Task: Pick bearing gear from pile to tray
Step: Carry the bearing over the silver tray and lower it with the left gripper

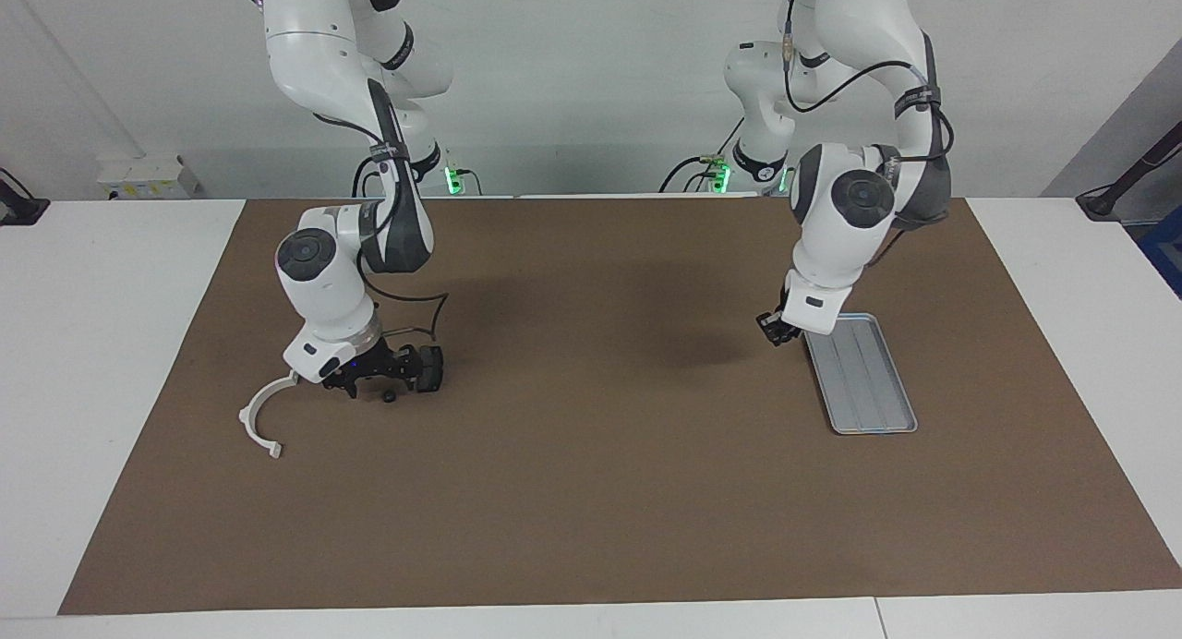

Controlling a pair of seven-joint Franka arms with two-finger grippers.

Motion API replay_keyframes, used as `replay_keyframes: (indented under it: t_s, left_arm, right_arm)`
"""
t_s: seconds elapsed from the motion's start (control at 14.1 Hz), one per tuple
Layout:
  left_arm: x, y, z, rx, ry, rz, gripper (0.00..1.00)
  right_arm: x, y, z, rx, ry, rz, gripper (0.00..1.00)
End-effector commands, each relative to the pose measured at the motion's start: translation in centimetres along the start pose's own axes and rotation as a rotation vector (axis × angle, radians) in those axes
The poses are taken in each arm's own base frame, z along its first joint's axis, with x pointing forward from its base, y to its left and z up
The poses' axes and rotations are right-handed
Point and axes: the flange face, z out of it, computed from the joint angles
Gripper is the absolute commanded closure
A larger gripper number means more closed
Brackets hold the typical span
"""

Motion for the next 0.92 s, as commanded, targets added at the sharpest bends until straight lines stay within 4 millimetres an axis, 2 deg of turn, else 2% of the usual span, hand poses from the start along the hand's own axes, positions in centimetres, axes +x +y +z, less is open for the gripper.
replay_keyframes:
  t_s: [0.0,0.28,0.36,0.5,0.57,0.78,0.85]
  left_arm:
    - [-0.1,-4.6,-0.3,-0.056,-0.01,0.062,1.0]
    - [-1.7,-6.6,2.1,-0.053,-0.01,0.099,1.0]
    - [-1.6,-7.8,2.5,-0.058,0.0,0.084,1.0]
    - [-1.3,-9.1,3.1,-0.066,0.028,0.119,1.0]
    - [-0.8,-10.8,3.4,-0.07,0.041,0.101,1.0]
    - [-0.4,-11.3,4.7,-0.082,0.096,0.087,1.0]
    - [-0.6,-11.3,5.2,-0.082,0.099,0.087,1.0]
  right_arm:
    - [-0.1,0.1,0.7,0.007,0.013,-0.019,0.0]
    - [-0.1,-0.3,0.8,0.008,0.011,-0.018,0.0]
    - [-0.1,-0.3,0.9,0.007,0.011,-0.019,0.0]
    - [-0.1,-0.2,0.9,0.008,0.011,-0.018,0.0]
    - [-0.1,-0.2,1.0,0.007,0.01,-0.019,0.0]
    - [-0.2,-0.1,1.2,0.007,0.007,-0.016,0.0]
    - [-0.2,0.1,1.6,0.008,0.001,-0.016,0.06]
